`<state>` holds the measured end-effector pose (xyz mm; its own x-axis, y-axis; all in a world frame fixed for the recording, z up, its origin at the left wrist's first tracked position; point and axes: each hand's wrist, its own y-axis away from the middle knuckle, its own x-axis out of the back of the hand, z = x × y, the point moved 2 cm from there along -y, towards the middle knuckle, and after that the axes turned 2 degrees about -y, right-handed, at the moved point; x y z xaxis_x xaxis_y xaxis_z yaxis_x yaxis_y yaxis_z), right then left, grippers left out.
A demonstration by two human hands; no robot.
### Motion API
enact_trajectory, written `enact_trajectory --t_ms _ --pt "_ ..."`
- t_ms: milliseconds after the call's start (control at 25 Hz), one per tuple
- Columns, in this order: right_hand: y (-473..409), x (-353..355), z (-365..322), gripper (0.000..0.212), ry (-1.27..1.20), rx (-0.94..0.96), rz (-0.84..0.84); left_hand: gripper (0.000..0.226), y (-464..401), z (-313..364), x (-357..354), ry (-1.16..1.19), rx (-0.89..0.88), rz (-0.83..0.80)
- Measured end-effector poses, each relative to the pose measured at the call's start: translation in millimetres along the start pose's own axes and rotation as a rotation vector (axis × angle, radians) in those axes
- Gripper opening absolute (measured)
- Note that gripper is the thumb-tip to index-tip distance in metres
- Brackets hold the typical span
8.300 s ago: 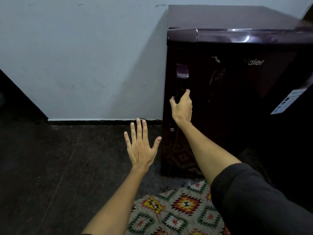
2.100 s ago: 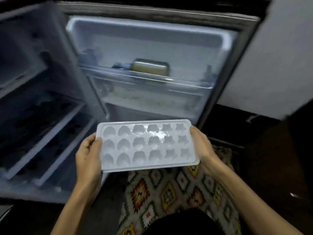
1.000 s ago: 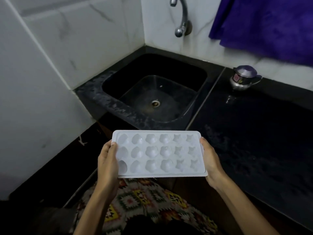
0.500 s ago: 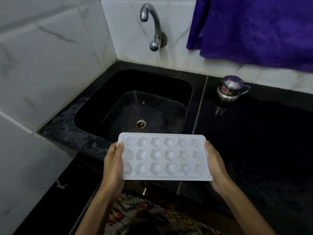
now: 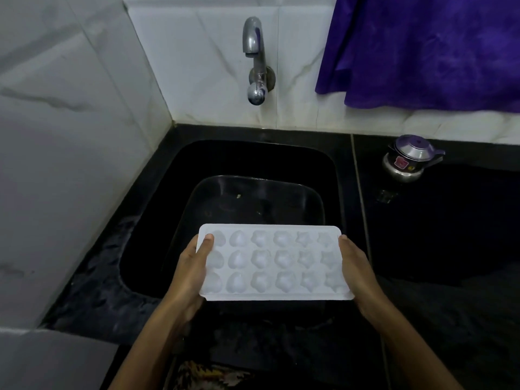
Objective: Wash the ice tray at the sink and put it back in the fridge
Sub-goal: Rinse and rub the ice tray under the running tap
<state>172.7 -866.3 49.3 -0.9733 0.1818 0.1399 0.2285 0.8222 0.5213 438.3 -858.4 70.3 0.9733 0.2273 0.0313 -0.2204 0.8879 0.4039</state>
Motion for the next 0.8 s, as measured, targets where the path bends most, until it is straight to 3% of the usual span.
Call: enact_trajectory --t_ms 160,320,600,680,800 --pt "-32.8 -14.1 -48.1 0.024 0.204 0.183 -0.010 0.020 -32.5 9.0 17.1 -0.027 -0.008 0.039" --pt "-99.7 -61.0 -138.7 0.018 0.124 0.355 -0.094 0.019 -59.8 23.1 20.7 -0.031 -0.020 0.074" --pt "-181.8 -164.6 -275.3 0.060 -0.085 0.188 -0.256 0.017 -107.8 46.6 23.0 -0.061 -0.035 0.011" --pt "-195.3 -181.6 -284.4 0.044 -0.125 0.163 -0.250 0.017 -119.9 50.2 24.8 -0.076 -0.048 -0.023" --pt "-211.7 -196.3 -287.7 0.018 -0.056 0.178 -0.108 0.017 -135.8 55.5 28.1 -0.074 -0.057 -0.053"
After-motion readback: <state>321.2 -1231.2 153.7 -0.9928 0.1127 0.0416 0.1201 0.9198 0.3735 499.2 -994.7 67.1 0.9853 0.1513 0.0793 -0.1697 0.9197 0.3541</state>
